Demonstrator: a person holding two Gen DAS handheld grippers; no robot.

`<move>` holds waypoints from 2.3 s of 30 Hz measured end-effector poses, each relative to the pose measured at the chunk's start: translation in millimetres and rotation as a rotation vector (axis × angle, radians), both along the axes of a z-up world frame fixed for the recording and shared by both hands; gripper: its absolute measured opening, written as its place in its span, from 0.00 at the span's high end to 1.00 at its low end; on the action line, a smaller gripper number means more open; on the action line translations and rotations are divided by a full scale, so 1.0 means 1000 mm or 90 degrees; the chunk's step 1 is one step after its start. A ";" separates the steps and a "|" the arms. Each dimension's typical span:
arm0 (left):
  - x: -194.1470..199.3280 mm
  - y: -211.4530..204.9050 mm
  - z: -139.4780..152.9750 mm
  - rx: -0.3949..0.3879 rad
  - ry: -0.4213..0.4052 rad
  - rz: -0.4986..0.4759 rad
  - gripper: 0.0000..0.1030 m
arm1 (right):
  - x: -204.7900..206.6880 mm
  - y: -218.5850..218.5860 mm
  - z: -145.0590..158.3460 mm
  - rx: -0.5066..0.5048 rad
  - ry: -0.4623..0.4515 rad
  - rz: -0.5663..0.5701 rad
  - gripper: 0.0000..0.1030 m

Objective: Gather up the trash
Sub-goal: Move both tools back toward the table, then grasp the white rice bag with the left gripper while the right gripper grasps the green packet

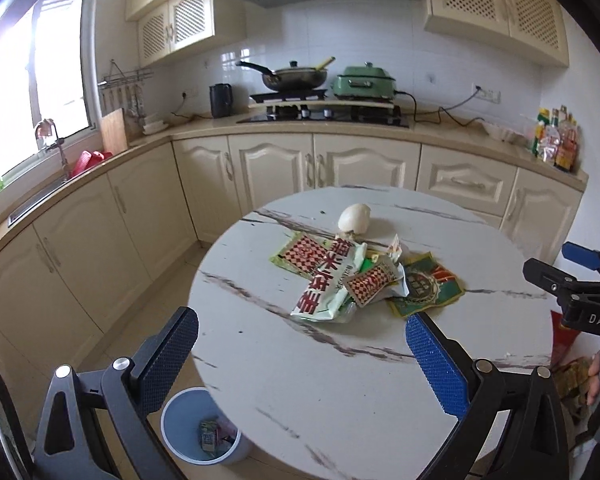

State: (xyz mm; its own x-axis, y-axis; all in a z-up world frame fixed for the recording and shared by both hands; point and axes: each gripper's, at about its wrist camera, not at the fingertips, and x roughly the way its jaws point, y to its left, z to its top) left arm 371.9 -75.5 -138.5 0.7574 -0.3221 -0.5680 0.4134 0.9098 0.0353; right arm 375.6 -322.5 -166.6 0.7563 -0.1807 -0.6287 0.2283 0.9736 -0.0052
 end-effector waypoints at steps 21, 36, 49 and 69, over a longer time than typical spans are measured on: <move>0.173 -0.116 -0.082 0.154 0.064 -0.172 0.44 | 0.097 -0.035 -0.074 0.048 0.092 0.032 0.00; 0.170 -0.042 -0.051 -0.011 0.089 -0.162 0.97 | 0.103 -0.012 -0.071 0.058 0.091 0.048 0.00; 0.140 0.059 -0.053 -0.046 0.095 -0.096 0.97 | 0.150 0.071 -0.072 0.088 0.083 0.110 0.00; 0.139 0.114 -0.057 -0.078 0.105 -0.081 0.97 | 0.174 0.121 -0.111 0.154 0.189 -0.118 0.00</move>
State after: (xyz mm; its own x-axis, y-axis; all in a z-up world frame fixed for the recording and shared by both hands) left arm 510.7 38.3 -195.5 0.6069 -0.4833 -0.6310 0.5163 0.8433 -0.1492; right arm 549.4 -201.6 -278.1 0.5051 -0.1168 -0.8551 0.4220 0.8977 0.1266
